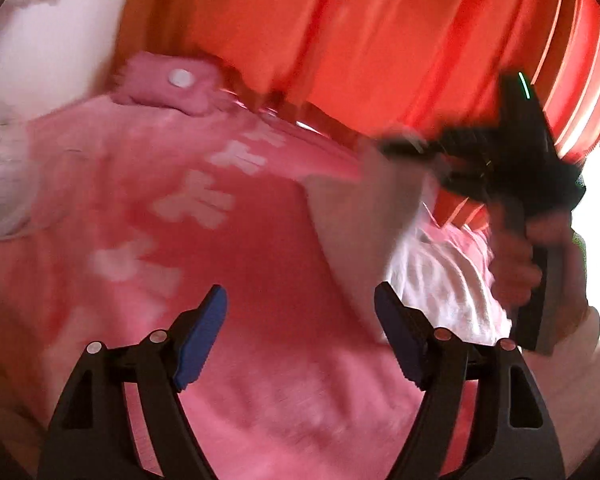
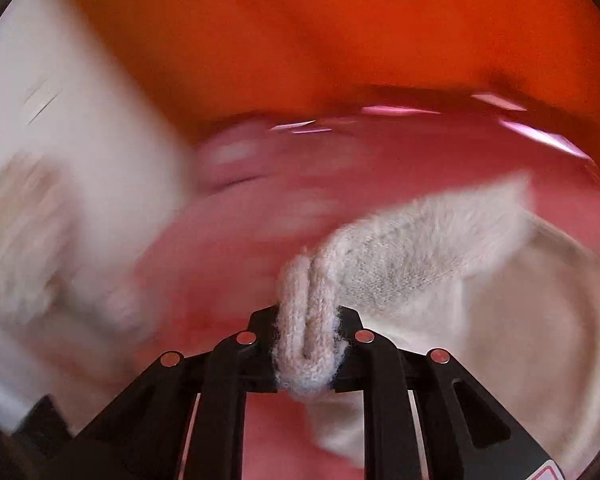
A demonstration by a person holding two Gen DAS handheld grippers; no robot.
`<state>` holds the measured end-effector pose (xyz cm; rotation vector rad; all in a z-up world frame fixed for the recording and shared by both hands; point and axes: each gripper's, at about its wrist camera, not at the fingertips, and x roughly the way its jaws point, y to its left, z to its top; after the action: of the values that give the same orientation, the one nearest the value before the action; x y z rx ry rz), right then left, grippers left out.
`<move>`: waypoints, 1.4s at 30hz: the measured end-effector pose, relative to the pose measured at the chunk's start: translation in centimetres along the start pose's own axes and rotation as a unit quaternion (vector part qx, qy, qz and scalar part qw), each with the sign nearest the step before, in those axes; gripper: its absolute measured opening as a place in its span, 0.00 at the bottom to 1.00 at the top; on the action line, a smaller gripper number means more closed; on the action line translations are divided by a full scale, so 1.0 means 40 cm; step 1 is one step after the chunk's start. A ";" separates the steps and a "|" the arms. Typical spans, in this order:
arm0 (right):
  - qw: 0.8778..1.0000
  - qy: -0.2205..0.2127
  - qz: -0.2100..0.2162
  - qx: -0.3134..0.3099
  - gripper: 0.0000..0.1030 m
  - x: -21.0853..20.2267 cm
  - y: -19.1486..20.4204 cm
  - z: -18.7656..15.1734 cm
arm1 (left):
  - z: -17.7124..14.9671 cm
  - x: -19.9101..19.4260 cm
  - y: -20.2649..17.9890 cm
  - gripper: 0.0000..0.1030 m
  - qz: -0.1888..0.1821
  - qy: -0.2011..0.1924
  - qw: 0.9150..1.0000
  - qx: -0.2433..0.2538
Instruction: Fold small clothes
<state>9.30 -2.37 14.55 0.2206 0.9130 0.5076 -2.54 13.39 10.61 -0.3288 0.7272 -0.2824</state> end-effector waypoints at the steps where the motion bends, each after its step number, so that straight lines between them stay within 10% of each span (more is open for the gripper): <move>1: 0.999 0.016 0.017 -0.033 0.28 0.048 0.066 -0.003 | -0.002 -0.021 0.021 0.73 0.008 0.001 1.000 -0.004; 4: 0.994 0.030 0.044 -0.095 0.28 0.134 0.189 -0.052 | -0.004 -0.054 0.075 0.76 0.025 0.007 1.000 -0.015; 7: 0.997 0.007 0.065 -0.037 0.30 0.102 0.113 -0.079 | -0.006 -0.059 0.126 0.79 0.043 0.009 0.999 -0.029; 13: 0.994 0.011 -0.103 0.039 0.38 0.040 -0.110 -0.089 | 0.012 0.001 0.179 0.79 0.013 0.013 0.996 -0.082; 21: 0.989 0.081 -0.113 0.041 0.38 0.241 -0.161 -0.068 | 0.058 0.152 0.131 0.79 -0.038 0.051 0.990 -0.129; 30: 0.979 0.146 -0.140 0.004 0.39 0.415 -0.116 0.034 | 0.048 0.290 0.206 0.80 -0.017 0.086 0.974 -0.210; 37: 0.949 0.215 -0.229 -0.036 0.62 0.538 -0.062 0.055 | 0.021 0.214 0.187 0.84 0.014 0.014 0.980 -0.198; 42: 0.926 0.228 -0.285 -0.096 0.82 0.607 -0.013 0.022 | -0.004 0.263 0.237 0.87 0.015 0.075 0.964 -0.253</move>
<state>22.40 9.55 -2.07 -0.3548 1.3117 0.0962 6.16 18.21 0.52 -0.7865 0.9515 -0.0872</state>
